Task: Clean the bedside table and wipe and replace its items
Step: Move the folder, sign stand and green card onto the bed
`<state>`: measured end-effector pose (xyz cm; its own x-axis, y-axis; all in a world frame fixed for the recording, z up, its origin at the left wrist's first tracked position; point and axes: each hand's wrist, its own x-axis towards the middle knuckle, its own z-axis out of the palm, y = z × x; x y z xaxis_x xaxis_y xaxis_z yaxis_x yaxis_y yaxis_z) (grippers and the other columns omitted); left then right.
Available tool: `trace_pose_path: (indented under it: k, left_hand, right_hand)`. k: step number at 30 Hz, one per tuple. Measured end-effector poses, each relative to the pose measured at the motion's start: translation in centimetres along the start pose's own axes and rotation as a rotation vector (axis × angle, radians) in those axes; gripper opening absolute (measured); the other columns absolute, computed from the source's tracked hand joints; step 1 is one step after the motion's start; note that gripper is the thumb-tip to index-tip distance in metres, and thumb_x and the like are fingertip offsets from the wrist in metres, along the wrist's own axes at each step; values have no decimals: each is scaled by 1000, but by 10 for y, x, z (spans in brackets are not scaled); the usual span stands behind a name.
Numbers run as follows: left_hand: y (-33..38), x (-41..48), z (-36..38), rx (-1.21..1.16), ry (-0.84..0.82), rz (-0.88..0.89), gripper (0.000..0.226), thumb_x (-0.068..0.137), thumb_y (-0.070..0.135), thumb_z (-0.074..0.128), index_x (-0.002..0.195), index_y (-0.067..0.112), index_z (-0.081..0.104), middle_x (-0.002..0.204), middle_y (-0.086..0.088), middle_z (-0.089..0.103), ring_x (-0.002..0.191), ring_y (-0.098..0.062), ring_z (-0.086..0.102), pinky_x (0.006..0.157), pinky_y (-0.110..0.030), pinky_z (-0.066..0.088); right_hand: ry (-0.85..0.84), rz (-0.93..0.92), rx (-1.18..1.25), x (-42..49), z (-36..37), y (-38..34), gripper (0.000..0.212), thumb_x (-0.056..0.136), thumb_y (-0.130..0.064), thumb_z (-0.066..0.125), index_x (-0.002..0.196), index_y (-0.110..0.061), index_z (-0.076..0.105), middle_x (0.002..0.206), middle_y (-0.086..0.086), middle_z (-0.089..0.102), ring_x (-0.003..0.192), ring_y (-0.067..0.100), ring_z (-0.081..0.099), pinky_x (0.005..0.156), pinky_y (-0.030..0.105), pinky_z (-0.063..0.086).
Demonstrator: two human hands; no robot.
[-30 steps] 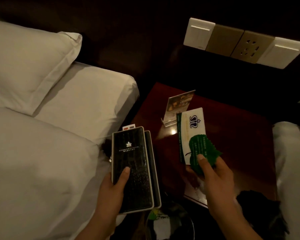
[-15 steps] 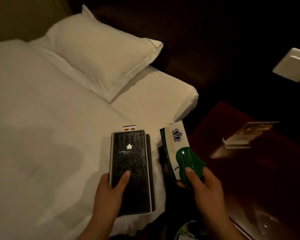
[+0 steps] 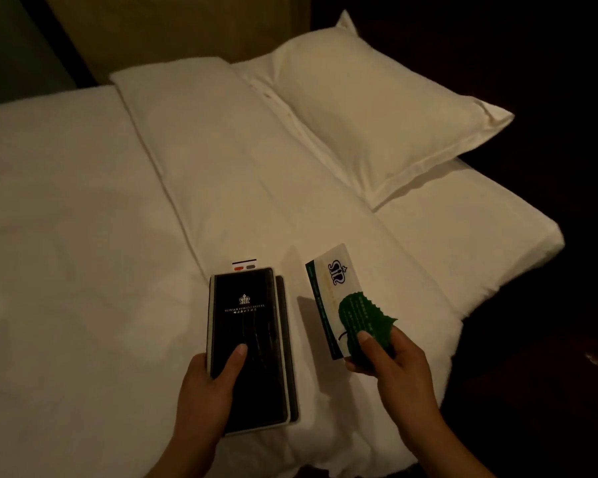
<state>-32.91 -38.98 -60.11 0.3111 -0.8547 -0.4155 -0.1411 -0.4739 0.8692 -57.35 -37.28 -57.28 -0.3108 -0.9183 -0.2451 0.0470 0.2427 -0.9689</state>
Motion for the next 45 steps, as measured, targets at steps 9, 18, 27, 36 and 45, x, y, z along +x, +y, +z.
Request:
trace_pose_path:
  k: [9,18,27,36,45]
  left_hand:
    - [-23,79,-133,10,153,-91,59,73,65,68,109,17,63,96,0,71,82,-19,70,59,-29,52]
    - [-38,155,-248,-5,335,-92,69,79,58,68,121,5,61,108,-13,71,88,-29,69,74,-38,57]
    - [-37,199,-296,100,458,-125,66,79,58,71,118,7,57,107,-13,67,93,-34,66,83,-48,56]
    - [-50,230,-314,101,456,-185,73,83,59,66,127,3,50,116,-19,64,90,-32,61,73,-38,48]
    - [-30,195,-275,733,461,8,87,87,41,68,157,22,20,148,-21,35,132,-43,37,106,-60,36]
  right_hand:
    - [-164,25,-117,17,134,-9,21,95,-19,59,103,-35,71,91,-6,76,77,19,74,64,24,58]
    - [-308,27,-258,46,281,-4,20,97,-22,57,93,-40,66,91,0,74,77,17,72,74,39,62]
    - [-341,66,-365,75,359,5,16,98,-28,52,88,-37,60,89,2,71,80,25,70,78,52,58]
    - [-348,19,-426,95,390,16,34,101,-27,48,134,-24,57,120,0,66,106,19,62,92,36,53]
    - [-224,12,-406,88,356,20,42,94,-26,59,135,-28,51,131,-6,57,110,14,59,94,38,53]
